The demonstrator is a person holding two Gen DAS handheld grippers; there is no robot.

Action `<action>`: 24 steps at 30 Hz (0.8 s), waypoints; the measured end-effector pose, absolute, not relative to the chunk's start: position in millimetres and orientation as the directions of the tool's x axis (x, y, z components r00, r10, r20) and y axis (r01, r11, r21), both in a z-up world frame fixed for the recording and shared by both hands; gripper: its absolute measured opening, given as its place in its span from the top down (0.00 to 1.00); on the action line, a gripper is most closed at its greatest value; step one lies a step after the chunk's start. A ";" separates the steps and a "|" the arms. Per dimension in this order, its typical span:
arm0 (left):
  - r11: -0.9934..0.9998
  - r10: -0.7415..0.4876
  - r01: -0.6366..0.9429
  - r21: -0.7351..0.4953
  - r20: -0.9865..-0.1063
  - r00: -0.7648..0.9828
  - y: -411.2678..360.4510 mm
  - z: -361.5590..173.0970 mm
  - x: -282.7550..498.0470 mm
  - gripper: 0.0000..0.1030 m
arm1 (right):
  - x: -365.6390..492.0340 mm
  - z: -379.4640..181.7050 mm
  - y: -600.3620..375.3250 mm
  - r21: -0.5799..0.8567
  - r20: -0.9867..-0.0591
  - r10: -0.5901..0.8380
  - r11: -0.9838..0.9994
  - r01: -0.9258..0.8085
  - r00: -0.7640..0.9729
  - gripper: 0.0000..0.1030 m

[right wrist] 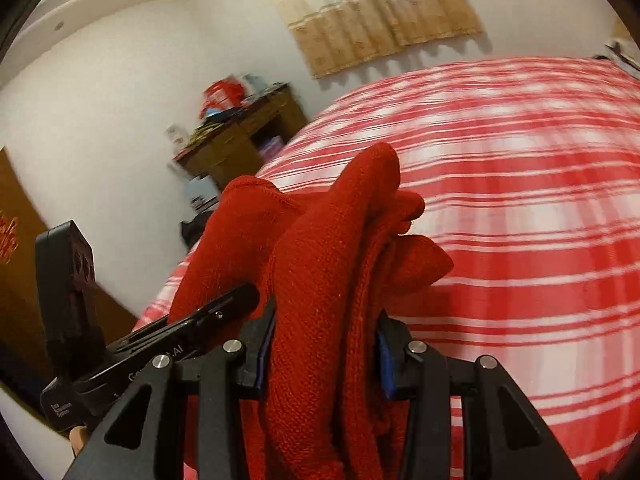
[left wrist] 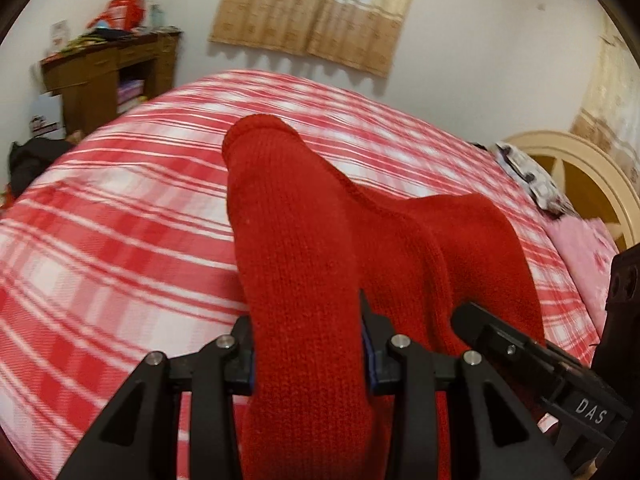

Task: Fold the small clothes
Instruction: 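Grasp the bundle with both grippers and lift it off the bedspread, then set the red bundle down on the bedspread and open both grippers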

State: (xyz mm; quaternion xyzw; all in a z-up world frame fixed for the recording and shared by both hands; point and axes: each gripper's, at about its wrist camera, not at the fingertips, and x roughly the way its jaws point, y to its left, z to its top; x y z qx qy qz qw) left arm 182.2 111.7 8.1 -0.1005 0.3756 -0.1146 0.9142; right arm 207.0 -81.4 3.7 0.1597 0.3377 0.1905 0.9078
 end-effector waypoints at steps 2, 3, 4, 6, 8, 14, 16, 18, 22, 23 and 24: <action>0.960 -0.250 0.095 -0.262 -0.662 0.707 137.8 10.4 178.9 0.63 | 212.2 6.6 -49.7 0.425 -0.549 0.492 0.860 -0.282 0.676 0.59; 0.964 -0.232 0.075 -0.256 -0.662 0.713 150.2 11.7 177.4 0.63 | 214.3 7.1 -33.9 0.431 -0.546 0.512 0.850 -0.302 0.663 0.59; 0.967 -0.211 0.053 -0.251 -0.662 0.720 164.1 13.1 175.6 0.63 | 217.0 7.5 -19.3 0.435 -0.545 0.529 0.841 -0.320 0.651 0.59; 0.971 -0.166 0.006 -0.237 -0.660 0.733 193.3 16.7 171.8 0.63 | 222.1 6.7 10.8 0.449 -0.541 0.565 0.821 -0.354 0.624 0.59; 0.974 -0.126 -0.034 -0.225 -0.659 0.741 216.7 18.8 167.8 0.63 | 227.1 5.4 39.2 0.465 -0.536 0.597 0.799 -0.381 0.597 0.59; 0.974 -0.007 -0.143 -0.175 -0.657 0.754 278.3 19.8 161.1 0.63 | 246.4 -3.6 112.3 0.530 -0.500 0.698 0.715 -0.456 0.513 0.59; 0.973 0.037 -0.177 -0.148 -0.656 0.754 293.7 19.8 164.2 0.63 | 256.9 -9.7 132.9 0.558 -0.483 0.730 0.682 -0.472 0.484 0.59; 0.971 0.089 -0.210 -0.113 -0.646 0.759 307.5 20.4 170.2 0.63 | 270.7 -21.0 149.7 0.597 -0.464 0.764 0.643 -0.480 0.448 0.59; 0.960 0.146 -0.262 -0.096 -0.627 0.766 331.3 9.6 186.4 0.63 | 301.7 -52.5 176.6 0.617 -0.482 0.773 0.633 -0.467 0.412 0.59; 0.958 0.154 -0.270 -0.092 -0.628 0.763 335.3 2.8 191.7 0.63 | 310.6 -60.7 185.7 0.593 -0.511 0.756 0.655 -0.469 0.409 0.59; 0.956 0.163 -0.279 -0.087 -0.634 0.756 338.0 -6.2 197.2 0.63 | 318.7 -68.1 193.5 0.574 -0.540 0.739 0.673 -0.466 0.402 0.59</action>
